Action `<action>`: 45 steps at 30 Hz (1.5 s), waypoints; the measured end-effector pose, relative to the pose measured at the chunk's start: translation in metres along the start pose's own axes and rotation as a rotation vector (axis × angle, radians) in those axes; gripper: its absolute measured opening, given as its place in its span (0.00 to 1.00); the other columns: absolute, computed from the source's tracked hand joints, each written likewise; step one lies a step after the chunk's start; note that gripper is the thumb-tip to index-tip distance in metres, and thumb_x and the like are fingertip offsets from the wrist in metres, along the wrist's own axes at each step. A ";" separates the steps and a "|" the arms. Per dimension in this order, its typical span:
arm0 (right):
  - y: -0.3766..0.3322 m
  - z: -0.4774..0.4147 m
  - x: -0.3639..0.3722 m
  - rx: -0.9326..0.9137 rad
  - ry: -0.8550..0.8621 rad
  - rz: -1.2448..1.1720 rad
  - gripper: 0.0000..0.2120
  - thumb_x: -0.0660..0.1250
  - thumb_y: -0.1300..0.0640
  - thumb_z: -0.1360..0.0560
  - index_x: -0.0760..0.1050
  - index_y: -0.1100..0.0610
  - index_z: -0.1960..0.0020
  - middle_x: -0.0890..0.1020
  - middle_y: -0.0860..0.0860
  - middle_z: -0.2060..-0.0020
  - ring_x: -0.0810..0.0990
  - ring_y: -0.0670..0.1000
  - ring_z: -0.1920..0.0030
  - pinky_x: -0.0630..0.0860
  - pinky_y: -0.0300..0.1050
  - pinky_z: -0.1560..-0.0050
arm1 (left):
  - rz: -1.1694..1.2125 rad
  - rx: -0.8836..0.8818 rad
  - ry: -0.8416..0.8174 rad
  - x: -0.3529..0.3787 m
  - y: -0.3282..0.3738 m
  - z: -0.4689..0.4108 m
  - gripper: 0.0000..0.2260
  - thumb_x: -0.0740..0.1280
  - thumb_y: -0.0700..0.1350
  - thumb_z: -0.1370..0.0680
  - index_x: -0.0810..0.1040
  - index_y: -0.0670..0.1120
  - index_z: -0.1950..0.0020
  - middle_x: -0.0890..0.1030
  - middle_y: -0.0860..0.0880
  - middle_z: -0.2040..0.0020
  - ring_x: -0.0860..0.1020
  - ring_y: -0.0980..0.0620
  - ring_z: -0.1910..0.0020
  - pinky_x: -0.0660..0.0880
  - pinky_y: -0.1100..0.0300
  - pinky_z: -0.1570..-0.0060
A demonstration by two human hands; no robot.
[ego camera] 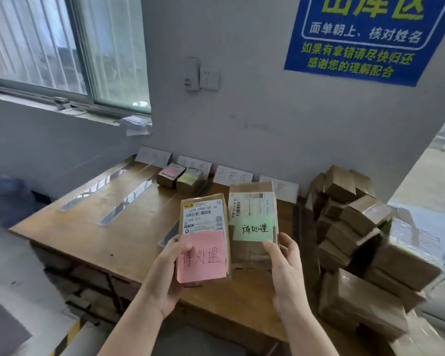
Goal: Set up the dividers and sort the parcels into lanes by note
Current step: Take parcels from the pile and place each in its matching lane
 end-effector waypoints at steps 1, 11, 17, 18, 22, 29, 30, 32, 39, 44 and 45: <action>0.001 -0.001 0.017 -0.002 -0.008 -0.001 0.23 0.66 0.51 0.22 0.64 0.49 0.29 0.78 0.50 0.40 0.76 0.47 0.43 0.76 0.41 0.48 | 0.004 0.003 0.022 -0.017 0.008 -0.004 0.26 0.69 0.51 0.35 0.75 0.48 0.37 0.82 0.39 0.46 0.80 0.40 0.47 0.76 0.42 0.49; 0.020 -0.015 0.157 0.051 -0.044 -0.023 0.23 0.70 0.50 0.24 0.66 0.50 0.32 0.78 0.49 0.41 0.76 0.47 0.43 0.73 0.43 0.47 | 0.000 0.020 0.199 -0.152 0.071 -0.052 0.10 0.66 0.46 0.21 0.75 0.50 0.41 0.84 0.43 0.50 0.82 0.45 0.54 0.79 0.50 0.63; 0.035 -0.042 0.215 0.135 -0.050 -0.018 0.26 0.71 0.47 0.25 0.68 0.53 0.31 0.79 0.53 0.40 0.77 0.51 0.41 0.75 0.49 0.40 | -0.051 -0.019 0.264 -0.202 0.090 -0.088 0.07 0.61 0.43 0.20 0.76 0.50 0.46 0.82 0.42 0.52 0.80 0.44 0.54 0.77 0.50 0.55; 0.037 -0.048 0.223 0.150 -0.049 -0.030 0.25 0.70 0.47 0.25 0.68 0.53 0.32 0.79 0.53 0.41 0.78 0.51 0.42 0.76 0.47 0.43 | -0.056 -0.020 0.277 -0.208 0.092 -0.095 0.07 0.61 0.42 0.20 0.76 0.51 0.45 0.82 0.42 0.52 0.80 0.44 0.53 0.77 0.50 0.55; 0.039 -0.077 0.260 0.187 -0.052 -0.081 0.18 0.67 0.47 0.23 0.72 0.54 0.37 0.82 0.52 0.47 0.78 0.47 0.49 0.70 0.38 0.60 | -0.049 0.003 0.324 -0.228 0.099 -0.135 0.07 0.63 0.42 0.20 0.76 0.52 0.46 0.82 0.43 0.51 0.80 0.45 0.54 0.77 0.53 0.64; 0.050 -0.142 0.308 0.221 -0.024 -0.107 0.17 0.67 0.47 0.22 0.73 0.54 0.38 0.82 0.55 0.47 0.80 0.51 0.48 0.74 0.41 0.60 | -0.083 0.033 0.390 -0.246 0.104 -0.216 0.12 0.65 0.46 0.19 0.74 0.50 0.36 0.83 0.43 0.49 0.81 0.45 0.50 0.78 0.53 0.58; 0.050 -0.150 0.312 0.219 -0.018 -0.101 0.17 0.67 0.47 0.22 0.73 0.54 0.37 0.82 0.54 0.46 0.80 0.51 0.48 0.74 0.41 0.60 | -0.101 0.027 0.390 -0.249 0.103 -0.227 0.14 0.65 0.46 0.19 0.73 0.49 0.34 0.83 0.43 0.49 0.81 0.45 0.50 0.79 0.53 0.57; 0.050 -0.165 0.320 0.203 -0.017 -0.069 0.18 0.67 0.48 0.23 0.72 0.53 0.36 0.81 0.54 0.45 0.80 0.51 0.47 0.74 0.41 0.58 | -0.148 0.006 0.381 -0.254 0.101 -0.245 0.17 0.65 0.45 0.19 0.72 0.48 0.30 0.82 0.43 0.48 0.81 0.44 0.50 0.79 0.52 0.57; 0.070 -0.204 0.348 0.251 -0.006 0.020 0.18 0.67 0.46 0.23 0.72 0.52 0.37 0.80 0.52 0.43 0.78 0.53 0.42 0.75 0.56 0.37 | -0.274 0.019 0.406 -0.267 0.103 -0.276 0.20 0.63 0.43 0.18 0.67 0.48 0.26 0.77 0.44 0.39 0.80 0.48 0.49 0.77 0.58 0.64; 0.091 -0.217 0.371 0.354 0.034 0.027 0.23 0.65 0.43 0.22 0.70 0.53 0.32 0.79 0.53 0.39 0.76 0.56 0.38 0.72 0.60 0.34 | -0.389 0.190 0.409 -0.280 0.132 -0.293 0.22 0.64 0.45 0.19 0.65 0.52 0.26 0.69 0.47 0.37 0.75 0.50 0.43 0.80 0.56 0.59; 0.095 -0.219 0.375 0.376 0.045 0.023 0.24 0.64 0.43 0.22 0.69 0.54 0.30 0.78 0.54 0.37 0.75 0.57 0.37 0.71 0.60 0.33 | -0.390 0.215 0.395 -0.282 0.139 -0.298 0.22 0.64 0.46 0.19 0.65 0.52 0.25 0.69 0.48 0.37 0.74 0.50 0.42 0.81 0.55 0.57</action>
Point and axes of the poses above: each hand's wrist, its own z-axis away from the middle knuckle, its own x-axis out of the palm, y = z × x, the point moved 9 cm from there along -z, towards the middle knuckle
